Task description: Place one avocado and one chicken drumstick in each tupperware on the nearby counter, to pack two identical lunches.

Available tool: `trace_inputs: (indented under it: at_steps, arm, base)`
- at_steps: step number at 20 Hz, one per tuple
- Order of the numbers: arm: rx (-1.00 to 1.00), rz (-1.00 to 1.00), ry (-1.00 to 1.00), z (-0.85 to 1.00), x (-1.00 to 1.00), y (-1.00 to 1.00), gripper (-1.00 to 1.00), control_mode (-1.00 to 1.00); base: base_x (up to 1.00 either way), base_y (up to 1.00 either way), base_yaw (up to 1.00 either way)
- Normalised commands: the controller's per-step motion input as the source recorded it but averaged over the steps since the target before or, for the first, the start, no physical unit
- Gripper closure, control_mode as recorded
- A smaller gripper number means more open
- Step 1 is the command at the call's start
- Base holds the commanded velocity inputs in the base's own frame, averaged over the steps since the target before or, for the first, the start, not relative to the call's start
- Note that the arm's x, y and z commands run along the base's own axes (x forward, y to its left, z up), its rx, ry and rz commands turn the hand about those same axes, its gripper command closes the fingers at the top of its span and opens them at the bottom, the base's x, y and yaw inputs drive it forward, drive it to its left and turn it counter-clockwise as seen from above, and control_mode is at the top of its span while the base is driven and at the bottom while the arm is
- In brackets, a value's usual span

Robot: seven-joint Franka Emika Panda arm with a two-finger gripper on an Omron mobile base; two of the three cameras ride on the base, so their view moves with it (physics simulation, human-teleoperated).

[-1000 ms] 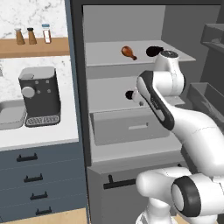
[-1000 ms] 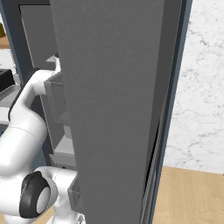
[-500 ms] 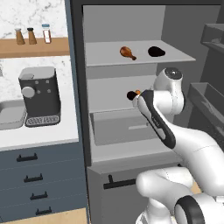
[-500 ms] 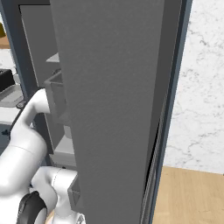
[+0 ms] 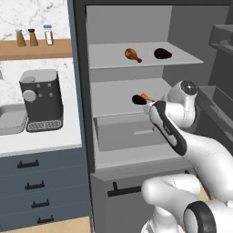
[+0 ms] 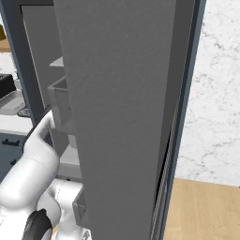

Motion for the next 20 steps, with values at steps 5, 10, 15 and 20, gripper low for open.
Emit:
trace_inputs:
  at_steps: [5, 10, 15, 20]
  arm:
    - [0.01, 0.03, 0.09, 0.00, 0.59, -0.09, -1.00, -1.00]
    - [0.00, 0.13, 0.01, -0.02, 0.36, 0.00, -1.00, -1.00]
    - [-0.03, 0.16, 0.00, -0.27, 0.33, -0.02, -1.00, -1.00]
    - [-0.08, 0.08, 0.01, -0.17, 0.37, 0.00, -1.00, -1.00]
  base:
    - [0.00, 0.00, 0.00]
    - [0.00, 0.00, 0.00]
    - [0.00, 0.00, 0.00]
    - [0.00, 0.00, 0.00]
